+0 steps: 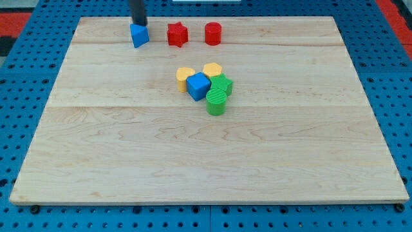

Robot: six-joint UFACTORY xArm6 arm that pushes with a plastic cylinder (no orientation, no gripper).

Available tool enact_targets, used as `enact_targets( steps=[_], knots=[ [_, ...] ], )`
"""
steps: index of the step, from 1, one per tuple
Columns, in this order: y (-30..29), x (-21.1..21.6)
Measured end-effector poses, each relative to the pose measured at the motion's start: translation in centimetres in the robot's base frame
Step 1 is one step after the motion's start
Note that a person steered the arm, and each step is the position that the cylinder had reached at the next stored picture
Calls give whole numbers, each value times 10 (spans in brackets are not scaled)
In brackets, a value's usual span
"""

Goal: Push the blue triangle towards the center

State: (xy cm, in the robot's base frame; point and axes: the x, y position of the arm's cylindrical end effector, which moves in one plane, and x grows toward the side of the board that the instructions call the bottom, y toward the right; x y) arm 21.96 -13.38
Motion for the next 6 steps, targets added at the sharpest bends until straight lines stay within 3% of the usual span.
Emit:
enact_targets(
  steps=[3, 6],
  knots=[
    [-30, 70],
    [-47, 97]
  ],
)
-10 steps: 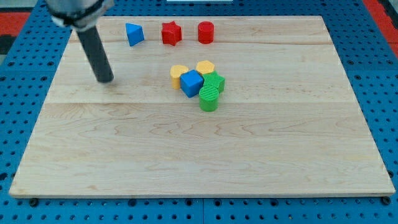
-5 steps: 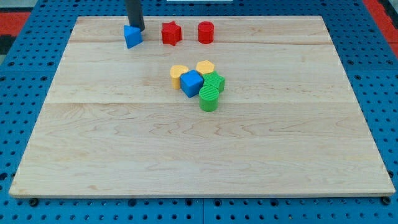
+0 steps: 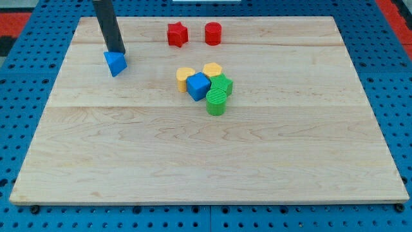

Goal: Push the blue triangle towards the center

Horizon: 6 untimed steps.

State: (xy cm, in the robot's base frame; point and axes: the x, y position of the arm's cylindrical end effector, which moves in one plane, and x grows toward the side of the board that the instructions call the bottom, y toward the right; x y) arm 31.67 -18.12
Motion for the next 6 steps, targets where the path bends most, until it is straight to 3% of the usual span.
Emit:
enact_targets(
  steps=[5, 6],
  knots=[
    [-30, 126],
    [-9, 127]
  ],
)
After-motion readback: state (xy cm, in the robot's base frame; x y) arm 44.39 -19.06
